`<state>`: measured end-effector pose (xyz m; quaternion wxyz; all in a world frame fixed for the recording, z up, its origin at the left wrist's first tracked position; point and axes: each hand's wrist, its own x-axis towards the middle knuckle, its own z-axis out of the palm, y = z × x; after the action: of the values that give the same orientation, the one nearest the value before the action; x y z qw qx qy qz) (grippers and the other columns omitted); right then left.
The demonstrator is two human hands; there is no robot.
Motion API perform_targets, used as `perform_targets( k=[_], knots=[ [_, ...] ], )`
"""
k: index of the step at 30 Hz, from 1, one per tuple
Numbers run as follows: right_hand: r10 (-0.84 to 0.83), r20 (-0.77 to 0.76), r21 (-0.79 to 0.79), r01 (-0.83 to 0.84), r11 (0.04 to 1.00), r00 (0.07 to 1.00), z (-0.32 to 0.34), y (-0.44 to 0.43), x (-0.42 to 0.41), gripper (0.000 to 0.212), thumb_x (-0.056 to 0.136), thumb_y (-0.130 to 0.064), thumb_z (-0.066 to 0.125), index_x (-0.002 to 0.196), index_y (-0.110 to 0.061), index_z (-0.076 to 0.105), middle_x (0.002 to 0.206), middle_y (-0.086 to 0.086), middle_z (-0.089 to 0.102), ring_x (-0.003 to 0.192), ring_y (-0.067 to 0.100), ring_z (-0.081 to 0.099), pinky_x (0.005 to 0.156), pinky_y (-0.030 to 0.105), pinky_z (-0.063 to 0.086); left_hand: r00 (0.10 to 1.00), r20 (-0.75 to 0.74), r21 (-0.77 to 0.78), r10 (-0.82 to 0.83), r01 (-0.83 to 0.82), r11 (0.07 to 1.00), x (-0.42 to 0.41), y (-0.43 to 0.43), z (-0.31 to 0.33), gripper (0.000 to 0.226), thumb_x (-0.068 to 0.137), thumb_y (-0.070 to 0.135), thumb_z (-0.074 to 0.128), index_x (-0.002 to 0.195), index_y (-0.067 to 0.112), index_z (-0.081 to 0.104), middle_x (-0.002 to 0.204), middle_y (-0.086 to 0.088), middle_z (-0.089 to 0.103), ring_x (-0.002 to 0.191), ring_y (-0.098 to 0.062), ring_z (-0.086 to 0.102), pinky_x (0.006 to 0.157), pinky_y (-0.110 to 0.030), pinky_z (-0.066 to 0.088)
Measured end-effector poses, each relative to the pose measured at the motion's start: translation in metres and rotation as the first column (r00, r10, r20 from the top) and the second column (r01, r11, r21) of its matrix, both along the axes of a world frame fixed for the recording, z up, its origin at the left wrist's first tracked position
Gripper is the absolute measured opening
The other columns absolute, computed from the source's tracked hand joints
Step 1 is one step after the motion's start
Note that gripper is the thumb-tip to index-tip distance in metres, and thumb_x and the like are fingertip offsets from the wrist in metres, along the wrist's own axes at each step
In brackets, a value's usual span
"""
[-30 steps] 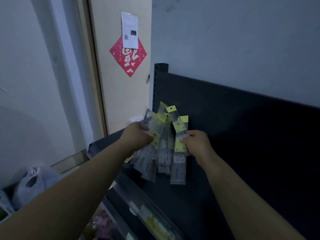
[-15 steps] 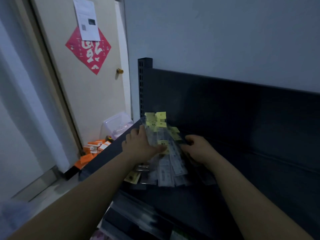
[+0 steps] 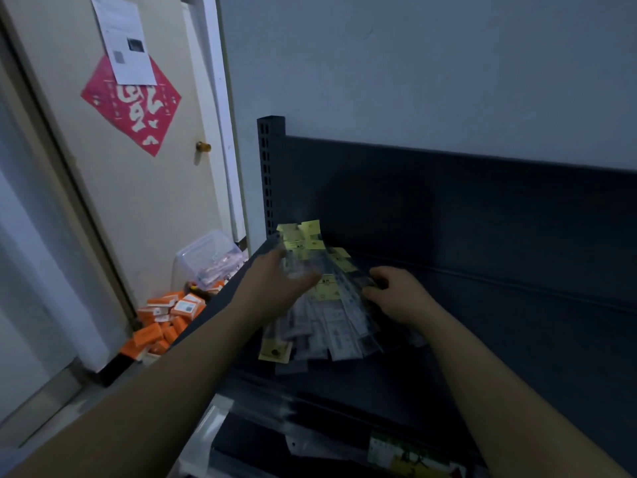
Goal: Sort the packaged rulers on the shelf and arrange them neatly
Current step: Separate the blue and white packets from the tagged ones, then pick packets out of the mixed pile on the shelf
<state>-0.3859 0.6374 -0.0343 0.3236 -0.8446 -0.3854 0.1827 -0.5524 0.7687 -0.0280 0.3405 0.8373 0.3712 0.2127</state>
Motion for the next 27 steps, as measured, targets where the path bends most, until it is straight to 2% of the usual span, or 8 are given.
perform_targets(
  k=[1, 3, 7, 11, 15, 18, 21, 27],
  knots=[
    [-0.007, 0.019, 0.005, 0.007, 1.0, 1.0, 0.001, -0.001, -0.001, 0.057, 0.092, -0.028, 0.058, 0.144, -0.013, 0.038, 0.146, 0.005, 0.043, 0.127, 0.019, 0.046, 0.097, 0.024, 0.037, 0.999, -0.044, 0.042, -0.016, 0.018, 0.999, -0.001, -0.002, 0.003, 0.081, 0.078, 0.06, 0.064, 0.142, 0.015, 0.042, 0.144, -0.004, 0.047, 0.127, -0.022, 0.048, 0.101, -0.037, 0.042],
    [-0.015, 0.074, 0.018, 0.014, 1.0, 0.997, 0.007, -0.007, -0.003, 0.058, 0.093, -0.029, 0.057, 0.145, -0.014, 0.037, 0.149, 0.004, 0.039, 0.131, 0.019, 0.042, 0.101, 0.024, 0.035, 0.995, -0.096, 0.138, -0.032, 0.045, 0.989, 0.0, -0.005, 0.007, 0.079, 0.079, 0.061, 0.062, 0.142, 0.017, 0.041, 0.145, -0.005, 0.044, 0.131, -0.024, 0.043, 0.106, -0.041, 0.039],
    [-0.059, 0.211, 0.066, 0.046, 0.997, 0.976, 0.024, -0.032, -0.001, 0.057, 0.095, -0.028, 0.053, 0.147, -0.014, 0.034, 0.151, 0.002, 0.035, 0.135, 0.017, 0.037, 0.105, 0.021, 0.029, 0.984, -0.139, 0.361, -0.113, 0.157, 0.919, 0.014, -0.022, 0.026, 0.067, 0.086, 0.056, 0.052, 0.14, 0.016, 0.045, 0.141, -0.005, 0.049, 0.13, -0.023, 0.044, 0.107, -0.036, 0.036],
    [-0.138, 0.342, 0.108, 0.107, 0.988, 0.929, 0.036, -0.073, 0.002, 0.054, 0.096, -0.028, 0.052, 0.146, -0.015, 0.035, 0.151, 0.001, 0.036, 0.135, 0.014, 0.036, 0.106, 0.018, 0.025, 0.961, -0.14, 0.395, -0.237, 0.273, 0.877, 0.041, -0.051, 0.033, 0.057, 0.092, 0.05, 0.05, 0.139, 0.018, 0.046, 0.138, -0.001, 0.052, 0.125, -0.019, 0.049, 0.104, -0.037, 0.04],
    [-0.216, 0.437, 0.138, 0.172, 0.975, 0.873, 0.042, -0.122, 0.003, 0.051, 0.095, -0.027, 0.054, 0.143, -0.016, 0.04, 0.145, -0.001, 0.044, 0.13, 0.012, 0.042, 0.105, 0.018, 0.029, 0.928, -0.125, 0.433, -0.35, 0.369, 0.823, 0.07, -0.095, 0.033, 0.054, 0.092, 0.05, 0.048, 0.137, 0.021, 0.048, 0.131, 0.001, 0.056, 0.118, -0.018, 0.052, 0.1, -0.037, 0.044],
    [-0.285, 0.454, 0.134, 0.251, 0.959, 0.844, 0.046, -0.165, 0.008, 0.054, 0.094, -0.028, 0.054, 0.144, -0.016, 0.039, 0.148, -0.001, 0.04, 0.135, 0.012, 0.037, 0.11, 0.021, 0.026, 0.893, -0.121, 0.448, -0.434, 0.44, 0.778, 0.093, -0.136, 0.033, 0.051, 0.091, 0.05, 0.049, 0.134, 0.022, 0.051, 0.128, 0.001, 0.058, 0.116, -0.018, 0.053, 0.098, -0.036, 0.043],
    [-0.355, 0.453, 0.138, 0.329, 0.934, 0.818, 0.048, -0.213, 0.017, 0.054, 0.094, -0.028, 0.054, 0.144, -0.016, 0.038, 0.149, -0.001, 0.04, 0.135, 0.012, 0.037, 0.108, 0.019, 0.025, 0.85, -0.108, 0.448, -0.516, 0.505, 0.738, 0.115, -0.179, 0.035, 0.048, 0.09, 0.049, 0.051, 0.131, 0.023, 0.053, 0.124, 0.002, 0.06, 0.112, -0.017, 0.054, 0.097, -0.035, 0.043],
    [-0.458, 0.492, 0.13, 0.458, 0.879, 0.74, 0.055, -0.322, 0.037, 0.047, 0.092, -0.024, 0.057, 0.138, -0.017, 0.046, 0.137, 0.0, 0.052, 0.123, 0.017, 0.048, 0.097, 0.023, 0.036, 0.762, -0.088, 0.405, -0.642, 0.616, 0.676, 0.161, -0.279, 0.035, 0.047, 0.091, 0.048, 0.051, 0.131, 0.022, 0.053, 0.126, 0.005, 0.059, 0.115, -0.014, 0.054, 0.099, -0.036, 0.043]
  ],
)
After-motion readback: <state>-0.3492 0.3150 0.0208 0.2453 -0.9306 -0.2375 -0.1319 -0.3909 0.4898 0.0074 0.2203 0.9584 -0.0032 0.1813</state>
